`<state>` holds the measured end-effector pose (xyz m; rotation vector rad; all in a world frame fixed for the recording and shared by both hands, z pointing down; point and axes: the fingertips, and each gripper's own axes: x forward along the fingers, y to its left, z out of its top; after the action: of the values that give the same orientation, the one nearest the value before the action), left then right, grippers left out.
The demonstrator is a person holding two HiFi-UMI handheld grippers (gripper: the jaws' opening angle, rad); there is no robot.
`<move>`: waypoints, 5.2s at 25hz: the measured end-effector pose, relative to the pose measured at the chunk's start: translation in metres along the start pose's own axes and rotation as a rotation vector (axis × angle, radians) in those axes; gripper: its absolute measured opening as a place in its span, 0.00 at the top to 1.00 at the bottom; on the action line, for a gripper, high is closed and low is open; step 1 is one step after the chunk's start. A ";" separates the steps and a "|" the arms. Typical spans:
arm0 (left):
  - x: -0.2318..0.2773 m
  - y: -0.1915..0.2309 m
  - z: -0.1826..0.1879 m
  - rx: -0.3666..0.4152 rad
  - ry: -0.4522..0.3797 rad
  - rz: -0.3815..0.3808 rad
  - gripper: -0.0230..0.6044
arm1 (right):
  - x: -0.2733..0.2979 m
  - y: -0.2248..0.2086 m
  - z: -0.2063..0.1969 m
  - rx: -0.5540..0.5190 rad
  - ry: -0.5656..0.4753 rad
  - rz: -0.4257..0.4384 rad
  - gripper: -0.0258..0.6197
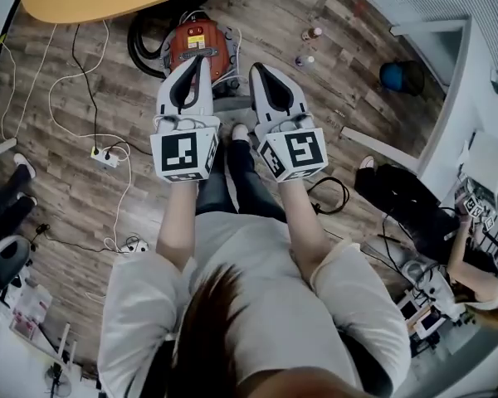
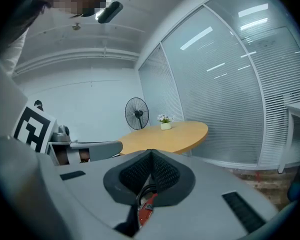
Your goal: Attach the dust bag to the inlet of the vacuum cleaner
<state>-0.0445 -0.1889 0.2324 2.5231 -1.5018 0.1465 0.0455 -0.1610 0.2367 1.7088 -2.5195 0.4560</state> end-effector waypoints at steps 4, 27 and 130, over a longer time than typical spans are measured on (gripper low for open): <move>-0.012 -0.010 0.022 0.049 -0.002 -0.014 0.94 | -0.025 0.012 0.021 -0.070 -0.008 0.014 0.96; -0.099 -0.074 0.080 0.105 -0.042 -0.066 0.94 | -0.125 0.029 0.079 -0.002 -0.115 -0.002 0.96; -0.149 -0.138 0.035 0.064 -0.053 -0.082 0.94 | -0.164 0.058 0.021 -0.257 0.053 0.130 0.96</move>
<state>0.0045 -0.0055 0.1533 2.6548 -1.4312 0.1177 0.0570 0.0000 0.1695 1.4304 -2.5311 0.1712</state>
